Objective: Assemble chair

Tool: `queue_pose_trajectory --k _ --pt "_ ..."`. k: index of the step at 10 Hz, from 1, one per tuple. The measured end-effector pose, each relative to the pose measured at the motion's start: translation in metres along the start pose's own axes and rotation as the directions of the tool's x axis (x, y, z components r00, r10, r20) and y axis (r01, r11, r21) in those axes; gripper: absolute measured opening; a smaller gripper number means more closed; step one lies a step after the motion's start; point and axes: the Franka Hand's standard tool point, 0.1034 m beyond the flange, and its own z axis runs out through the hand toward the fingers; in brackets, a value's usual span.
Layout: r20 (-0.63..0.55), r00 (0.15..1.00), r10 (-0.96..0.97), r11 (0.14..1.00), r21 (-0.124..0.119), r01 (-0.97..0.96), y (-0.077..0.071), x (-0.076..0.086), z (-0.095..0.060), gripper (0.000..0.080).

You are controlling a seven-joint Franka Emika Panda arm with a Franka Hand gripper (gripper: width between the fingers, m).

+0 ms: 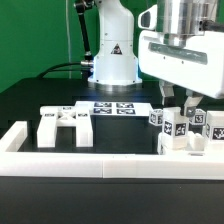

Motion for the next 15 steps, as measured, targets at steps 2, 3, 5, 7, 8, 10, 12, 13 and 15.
queue_pose_trajectory --k 2,3,5,7,8,10,12,13,15 --pt "-0.009 0.982 -0.191 0.982 0.0 0.191 -0.0019 -0.0028 -0.0007 0.0495" --pt "-0.016 0.946 -0.323 0.946 0.006 0.323 -0.0016 -0.0016 0.0006 0.0616" --pt "-0.015 0.889 -0.459 0.889 0.003 0.459 -0.0008 -0.0037 0.0021 0.0648" --pt "-0.015 0.817 -0.577 0.817 -0.001 0.577 -0.0003 -0.0025 0.0022 0.0649" --pt "-0.015 0.778 -0.628 0.778 -0.002 0.628 -0.0002 -0.0022 0.0022 0.0649" --pt "-0.016 0.618 -0.786 0.619 -0.013 0.786 0.0004 -0.0007 0.0021 0.0649" --pt "-0.015 0.509 -0.861 0.509 -0.018 0.86 0.0005 -0.0004 0.0021 0.0649" --pt "-0.012 0.405 -0.914 0.405 -0.024 0.914 0.0008 0.0003 0.002 0.0649" --pt "-0.007 0.254 -0.967 0.255 -0.033 0.966 0.0015 0.0022 0.0021 0.0649"
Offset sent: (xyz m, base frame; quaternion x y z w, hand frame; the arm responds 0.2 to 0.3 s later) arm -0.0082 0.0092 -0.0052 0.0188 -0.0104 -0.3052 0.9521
